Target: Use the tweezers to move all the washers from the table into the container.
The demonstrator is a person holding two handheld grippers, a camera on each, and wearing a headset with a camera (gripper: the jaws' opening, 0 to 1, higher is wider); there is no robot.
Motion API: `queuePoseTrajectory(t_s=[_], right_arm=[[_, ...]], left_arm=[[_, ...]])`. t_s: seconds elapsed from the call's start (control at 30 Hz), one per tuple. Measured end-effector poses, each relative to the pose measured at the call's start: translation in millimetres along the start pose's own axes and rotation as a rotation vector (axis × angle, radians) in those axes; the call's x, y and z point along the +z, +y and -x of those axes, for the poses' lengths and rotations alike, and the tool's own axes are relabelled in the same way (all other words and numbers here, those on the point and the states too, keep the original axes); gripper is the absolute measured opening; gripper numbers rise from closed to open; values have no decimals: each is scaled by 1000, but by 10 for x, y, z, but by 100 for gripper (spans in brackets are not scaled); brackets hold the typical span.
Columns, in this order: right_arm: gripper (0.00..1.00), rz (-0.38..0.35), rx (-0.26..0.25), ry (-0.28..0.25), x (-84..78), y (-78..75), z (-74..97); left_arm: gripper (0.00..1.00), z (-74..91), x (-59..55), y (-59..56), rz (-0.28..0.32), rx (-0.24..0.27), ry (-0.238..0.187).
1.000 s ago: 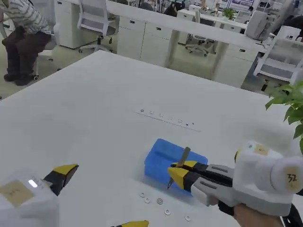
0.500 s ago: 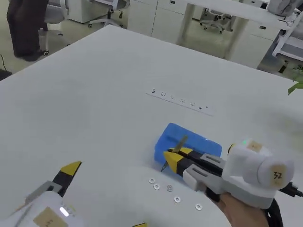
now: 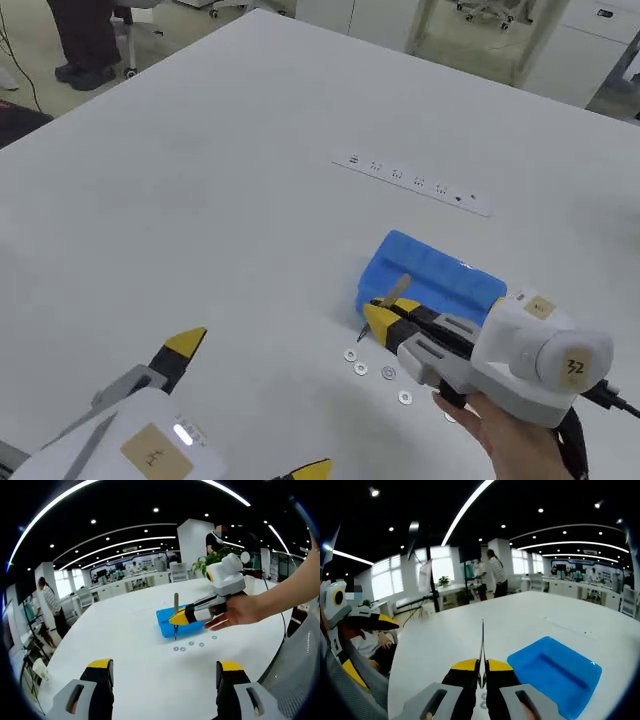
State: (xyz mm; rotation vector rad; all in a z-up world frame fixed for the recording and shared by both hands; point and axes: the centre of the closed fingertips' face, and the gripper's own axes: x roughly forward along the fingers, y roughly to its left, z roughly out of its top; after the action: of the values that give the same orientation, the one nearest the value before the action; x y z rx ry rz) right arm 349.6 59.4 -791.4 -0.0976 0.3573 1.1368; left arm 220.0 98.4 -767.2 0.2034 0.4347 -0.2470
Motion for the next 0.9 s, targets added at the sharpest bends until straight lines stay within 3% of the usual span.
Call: queuePoseTrajectory(t_s=[0.5, 0.6, 0.9], right_arm=[[2, 27, -13, 36, -278, -68, -146], [2, 26, -28, 19, -266, -107, -159], [2, 27, -20, 39, -264, -114, -150]], left_arm=[[83, -10, -114, 57, -14, 20, 40], [82, -12, -120, 61, -13, 22, 44], [82, -17, -145, 45, -28, 17, 63]])
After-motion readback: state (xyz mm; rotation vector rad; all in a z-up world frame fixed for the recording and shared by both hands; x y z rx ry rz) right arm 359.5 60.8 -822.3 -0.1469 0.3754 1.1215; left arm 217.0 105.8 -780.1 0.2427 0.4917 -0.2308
